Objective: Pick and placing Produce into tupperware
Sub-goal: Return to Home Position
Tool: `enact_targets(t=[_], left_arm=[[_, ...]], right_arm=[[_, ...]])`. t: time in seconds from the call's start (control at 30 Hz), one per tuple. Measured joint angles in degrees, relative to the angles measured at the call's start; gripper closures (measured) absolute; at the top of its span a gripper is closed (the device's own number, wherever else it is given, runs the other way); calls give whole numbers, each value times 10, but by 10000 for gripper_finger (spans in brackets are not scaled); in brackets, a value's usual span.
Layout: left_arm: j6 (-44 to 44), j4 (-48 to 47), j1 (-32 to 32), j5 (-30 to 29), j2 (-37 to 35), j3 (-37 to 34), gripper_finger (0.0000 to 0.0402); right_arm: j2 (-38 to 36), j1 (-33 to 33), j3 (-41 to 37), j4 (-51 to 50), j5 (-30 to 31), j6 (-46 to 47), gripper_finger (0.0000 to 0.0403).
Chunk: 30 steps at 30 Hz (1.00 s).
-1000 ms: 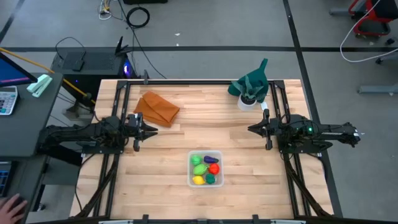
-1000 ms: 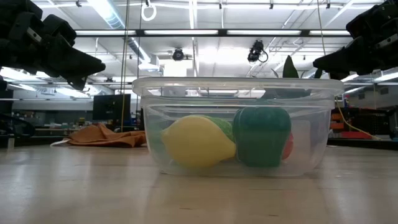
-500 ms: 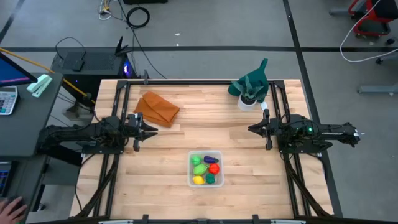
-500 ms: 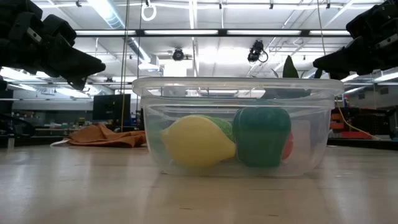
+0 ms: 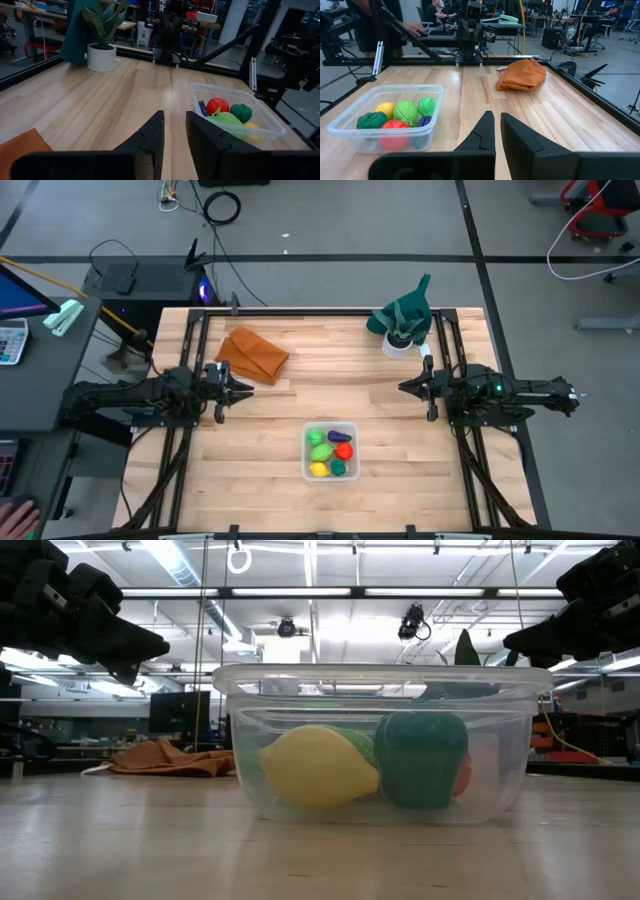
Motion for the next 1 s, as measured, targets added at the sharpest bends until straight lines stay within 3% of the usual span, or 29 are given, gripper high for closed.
enact_targets(t=[1.0], left_arm=[[0,0,0,0,0,0,312]], right_arm=[[0,0,0,0,0,0,403]])
